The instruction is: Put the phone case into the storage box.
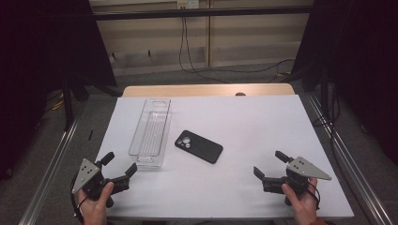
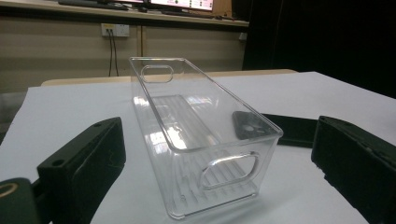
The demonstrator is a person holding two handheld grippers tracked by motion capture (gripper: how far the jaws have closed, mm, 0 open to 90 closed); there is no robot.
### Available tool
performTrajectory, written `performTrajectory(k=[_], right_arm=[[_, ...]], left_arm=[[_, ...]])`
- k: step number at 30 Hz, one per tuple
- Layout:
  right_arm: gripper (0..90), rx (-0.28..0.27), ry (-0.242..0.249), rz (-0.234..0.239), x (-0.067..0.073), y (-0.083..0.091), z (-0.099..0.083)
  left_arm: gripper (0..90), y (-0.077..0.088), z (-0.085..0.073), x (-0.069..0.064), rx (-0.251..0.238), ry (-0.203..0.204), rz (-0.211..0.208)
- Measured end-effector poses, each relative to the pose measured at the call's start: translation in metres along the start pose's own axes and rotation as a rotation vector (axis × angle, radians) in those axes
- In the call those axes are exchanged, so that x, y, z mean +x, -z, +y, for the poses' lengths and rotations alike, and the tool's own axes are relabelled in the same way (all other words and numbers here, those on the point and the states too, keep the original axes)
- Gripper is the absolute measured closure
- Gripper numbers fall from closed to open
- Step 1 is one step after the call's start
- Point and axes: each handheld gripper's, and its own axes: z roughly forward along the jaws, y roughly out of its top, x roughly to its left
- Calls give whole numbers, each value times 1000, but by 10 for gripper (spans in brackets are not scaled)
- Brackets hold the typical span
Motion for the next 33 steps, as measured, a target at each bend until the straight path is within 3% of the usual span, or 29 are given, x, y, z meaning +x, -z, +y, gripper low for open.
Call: performTrajectory(k=[6, 9, 20, 30, 33], right_arm=[[24, 2, -8, 19, 4, -5, 2], [31, 3, -33, 64, 7, -10, 3], [42, 11, 8, 121, 12, -23, 5], [19, -23, 9, 112, 19, -30, 11], [3, -34, 23, 156, 22, -35, 14]], left_arm=[[30, 1, 0, 0, 2, -6, -3], [30, 2, 0, 1, 6, -11, 0], [30, 1, -1, 1, 8, -8, 5], [30, 1, -1, 1, 11, -16, 3], [30, 1, -1, 1, 12, -19, 2]])
